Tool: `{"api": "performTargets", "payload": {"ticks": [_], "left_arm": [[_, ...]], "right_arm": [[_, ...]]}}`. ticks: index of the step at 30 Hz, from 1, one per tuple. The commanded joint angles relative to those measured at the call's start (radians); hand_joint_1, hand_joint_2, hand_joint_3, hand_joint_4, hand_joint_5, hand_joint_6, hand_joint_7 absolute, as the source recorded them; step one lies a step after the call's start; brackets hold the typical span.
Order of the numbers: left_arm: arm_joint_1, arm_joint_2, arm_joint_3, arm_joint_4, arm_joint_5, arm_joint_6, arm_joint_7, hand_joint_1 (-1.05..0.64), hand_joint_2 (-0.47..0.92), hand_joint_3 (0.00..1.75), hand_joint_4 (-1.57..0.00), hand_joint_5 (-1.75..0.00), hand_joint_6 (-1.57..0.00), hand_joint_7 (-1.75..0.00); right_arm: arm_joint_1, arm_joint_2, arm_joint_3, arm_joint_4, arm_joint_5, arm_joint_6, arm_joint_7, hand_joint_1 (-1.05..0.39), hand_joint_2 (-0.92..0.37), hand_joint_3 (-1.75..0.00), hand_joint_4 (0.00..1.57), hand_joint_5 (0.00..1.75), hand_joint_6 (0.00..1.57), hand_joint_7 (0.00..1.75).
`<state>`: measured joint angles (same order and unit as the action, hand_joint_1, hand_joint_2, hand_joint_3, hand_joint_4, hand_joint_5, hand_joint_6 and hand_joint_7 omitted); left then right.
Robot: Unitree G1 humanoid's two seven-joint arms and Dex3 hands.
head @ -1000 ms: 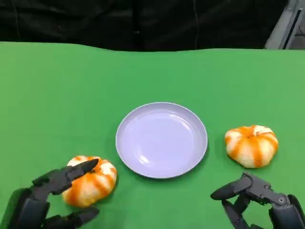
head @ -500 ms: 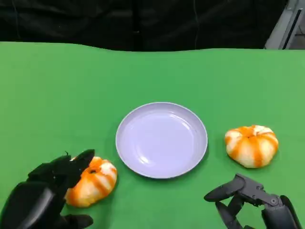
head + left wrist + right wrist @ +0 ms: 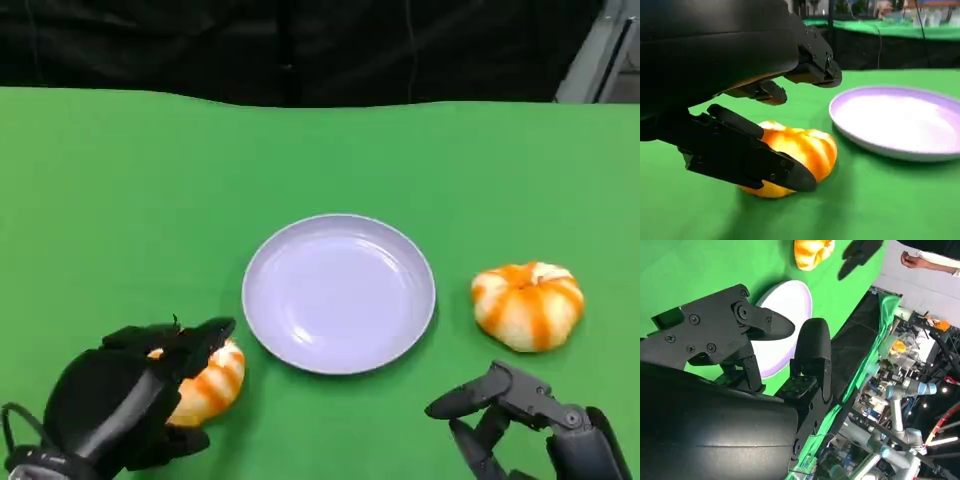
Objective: Grasp the bread from the table and place it into the plate.
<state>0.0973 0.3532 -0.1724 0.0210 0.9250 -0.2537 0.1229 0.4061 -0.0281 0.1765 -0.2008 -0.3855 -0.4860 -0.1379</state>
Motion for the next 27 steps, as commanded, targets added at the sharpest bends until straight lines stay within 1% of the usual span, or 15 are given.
{"api": "performTargets", "payload": {"ticks": [1, 4, 7, 9, 10, 12, 13, 14, 15, 18, 20, 21, 22, 24, 27], "left_arm": [[-0.075, 0.03, -0.057, 0.068, 0.029, 0.098, -0.096, -0.4, 0.92, 0.01, -0.54, -0.11, -0.4, -0.01], [-0.126, 0.035, -0.101, 0.098, 0.055, 0.175, -0.177, -0.37, 0.92, 0.01, -0.54, -0.09, -0.4, -0.01], [-0.16, 0.039, -0.138, 0.112, 0.075, 0.234, -0.233, -0.33, 0.92, 0.01, -0.57, -0.08, -0.47, -0.03], [-0.16, 0.041, -0.147, 0.113, 0.068, 0.244, -0.217, -0.26, 0.92, 0.01, -0.81, -0.17, -0.64, -0.07], [-0.157, 0.042, -0.148, 0.112, 0.06, 0.244, -0.2, -0.23, 0.92, 0.03, -0.88, -0.36, -0.75, -0.06], [-0.148, 0.042, -0.142, 0.123, 0.035, 0.219, -0.136, -0.18, 0.92, 0.09, -0.89, -0.99, -1.07, -0.09], [-0.143, 0.045, -0.138, 0.135, 0.018, 0.191, -0.092, -0.17, 0.92, 0.11, -0.88, -1.23, -1.18, -0.12], [-0.138, 0.05, -0.135, 0.147, 0.006, 0.163, -0.047, -0.15, 0.92, 0.12, -0.86, -1.48, -1.16, -0.43], [-0.137, 0.056, -0.136, 0.157, -0.002, 0.143, -0.016, -0.14, 0.91, 0.12, -0.85, -1.64, -0.99, -0.96], [-0.119, 0.07, -0.121, 0.165, -0.045, 0.073, 0.078, -0.12, 0.89, 0.18, -0.84, -1.73, -0.78, -1.47], [-0.102, 0.077, -0.105, 0.164, -0.068, 0.018, 0.162, -0.11, 0.7, 0.57, -0.84, -1.74, -0.72, -1.58], [-0.095, 0.079, -0.097, 0.162, -0.077, -0.009, 0.204, -0.1, 0.56, 0.84, -0.85, -1.75, -0.73, -1.56], [-0.089, 0.081, -0.09, 0.161, -0.082, -0.032, 0.241, -0.1, 0.5, 0.97, -0.85, -1.75, -0.73, -1.55], [-0.084, 0.086, -0.082, 0.161, -0.081, -0.075, 0.306, -0.09, 0.41, 1.13, -0.86, -1.75, -0.75, -1.53], [-0.084, 0.086, -0.081, 0.162, -0.078, -0.115, 0.363, -0.07, 0.35, 1.23, -0.88, -1.75, -0.78, -1.48]], "right_arm": [[0.008, 0.001, 0.005, -0.016, -0.002, 0.005, -0.01, -0.2, -0.71, -0.7, 0.72, 1.52, 0.69, 1.0], [0.009, -0.002, 0.006, -0.018, -0.008, 0.005, -0.014, -0.2, -0.72, -0.7, 0.72, 1.52, 0.69, 1.0], [0.011, 0.0, 0.009, -0.02, -0.002, 0.006, -0.013, -0.2, -0.71, -0.7, 0.72, 1.52, 0.69, 1.0], [0.012, -0.001, 0.01, -0.018, 0.001, 0.002, -0.014, -0.2, -0.71, -0.71, 0.72, 1.53, 0.69, 0.99], [0.012, -0.001, 0.011, -0.016, 0.002, 0.0, -0.015, -0.2, -0.71, -0.71, 0.72, 1.53, 0.69, 0.99], [0.009, -0.002, 0.011, -0.012, 0.003, -0.004, -0.016, -0.19, -0.71, -0.71, 0.72, 1.53, 0.69, 0.99], [0.009, -0.002, 0.012, -0.012, 0.003, -0.003, -0.015, -0.19, -0.71, -0.71, 0.72, 1.53, 0.69, 0.99], [0.009, -0.002, 0.012, -0.011, 0.002, -0.001, -0.016, -0.19, -0.71, -0.71, 0.72, 1.53, 0.69, 0.99], [0.008, -0.002, 0.013, -0.011, 0.001, -0.001, -0.016, -0.19, -0.71, -0.71, 0.71, 1.53, 0.69, 0.99], [0.006, 0.001, 0.015, -0.011, -0.002, 0.007, -0.017, -0.2, -0.71, -0.71, 0.72, 1.52, 0.69, 0.99], [0.004, 0.004, 0.018, -0.009, -0.006, 0.012, -0.02, -0.2, -0.71, -0.71, 0.72, 1.52, 0.69, 0.99], [0.001, 0.005, 0.019, -0.004, -0.008, 0.01, -0.023, -0.2, -0.71, -0.71, 0.72, 1.52, 0.69, 1.0], [-0.001, 0.007, 0.021, 0.0, -0.008, 0.01, -0.025, -0.2, -0.71, -0.71, 0.72, 1.52, 0.69, 1.0], [-0.008, 0.006, 0.024, 0.011, -0.004, 0.003, -0.026, -0.18, -0.71, -0.71, 0.72, 1.52, 0.69, 1.0], [-0.015, 0.013, 0.026, 0.022, 0.002, 0.008, -0.027, -0.19, -0.71, -0.72, 0.72, 1.52, 0.68, 1.0]]}}
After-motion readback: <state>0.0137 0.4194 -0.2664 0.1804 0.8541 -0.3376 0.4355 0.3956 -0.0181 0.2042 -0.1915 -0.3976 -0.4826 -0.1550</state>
